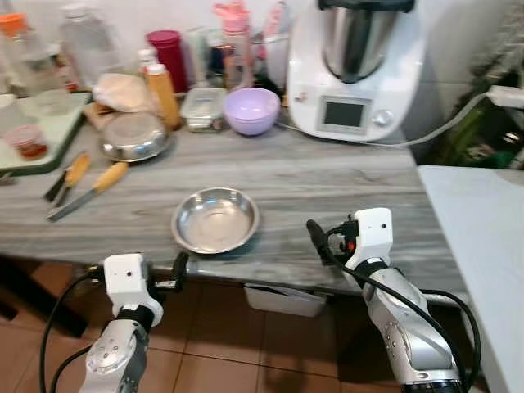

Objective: Setting the table

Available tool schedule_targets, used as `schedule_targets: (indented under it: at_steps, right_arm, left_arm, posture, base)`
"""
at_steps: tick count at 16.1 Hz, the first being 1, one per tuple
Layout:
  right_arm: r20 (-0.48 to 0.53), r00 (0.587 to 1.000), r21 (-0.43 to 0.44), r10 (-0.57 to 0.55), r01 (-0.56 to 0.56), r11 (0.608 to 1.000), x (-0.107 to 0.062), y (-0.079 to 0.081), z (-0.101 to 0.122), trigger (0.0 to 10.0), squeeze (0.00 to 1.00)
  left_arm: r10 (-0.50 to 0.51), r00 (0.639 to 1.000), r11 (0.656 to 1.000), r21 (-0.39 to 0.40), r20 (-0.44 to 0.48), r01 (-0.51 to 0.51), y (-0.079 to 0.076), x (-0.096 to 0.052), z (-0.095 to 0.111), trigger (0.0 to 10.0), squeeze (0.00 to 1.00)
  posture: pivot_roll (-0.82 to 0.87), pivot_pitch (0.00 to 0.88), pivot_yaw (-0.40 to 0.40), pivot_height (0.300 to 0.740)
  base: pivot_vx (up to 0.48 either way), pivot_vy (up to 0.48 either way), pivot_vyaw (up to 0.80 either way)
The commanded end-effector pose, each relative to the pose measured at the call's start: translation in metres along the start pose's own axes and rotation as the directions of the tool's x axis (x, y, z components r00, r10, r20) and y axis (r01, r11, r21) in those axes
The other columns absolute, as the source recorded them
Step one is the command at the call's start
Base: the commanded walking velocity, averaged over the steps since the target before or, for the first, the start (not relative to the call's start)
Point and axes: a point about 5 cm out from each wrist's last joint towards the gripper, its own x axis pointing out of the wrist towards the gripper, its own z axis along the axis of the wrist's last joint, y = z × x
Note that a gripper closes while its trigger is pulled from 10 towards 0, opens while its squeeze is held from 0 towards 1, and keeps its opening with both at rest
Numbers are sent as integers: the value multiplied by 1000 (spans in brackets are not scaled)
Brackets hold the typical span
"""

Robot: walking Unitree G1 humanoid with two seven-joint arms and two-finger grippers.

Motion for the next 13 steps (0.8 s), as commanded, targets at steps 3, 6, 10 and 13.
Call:
schedule_targets:
  at_steps: [3, 6, 10, 13]
  right_arm:
    - [29, 999, -6, -44, 44, 999, -11, -9, 4, 10000, 0]
    - [-14, 992, -115, -123, 121, 986, -39, -31, -25, 10000, 0]
    - [-21, 984, -184, -175, 168, 969, -49, -39, -29, 10000, 0]
    - [24, 994, -196, -110, 113, 974, -39, -32, -19, 10000, 0]
  left_arm:
    - [-27, 1000, 999, 39, 16, 26, 1, 2, 4, 10000, 0]
    - [-10, 1000, 999, 46, 3, 10, 6, -2, -3, 10000, 0]
    - [-35, 999, 996, 78, -10, 35, 2, -7, -10, 10000, 0]
    - [-32, 999, 996, 81, -14, 33, 1, -7, -13, 10000, 0]
  posture:
    - [-207, 0, 74, 740]
    - [-221, 0, 79, 740]
    - [-234, 0, 85, 740]
    - [-234, 0, 81, 740]
  base:
    - [0, 0, 0]
    - [0, 0, 0]
    - [0, 0, 0]
    - [0, 0, 0]
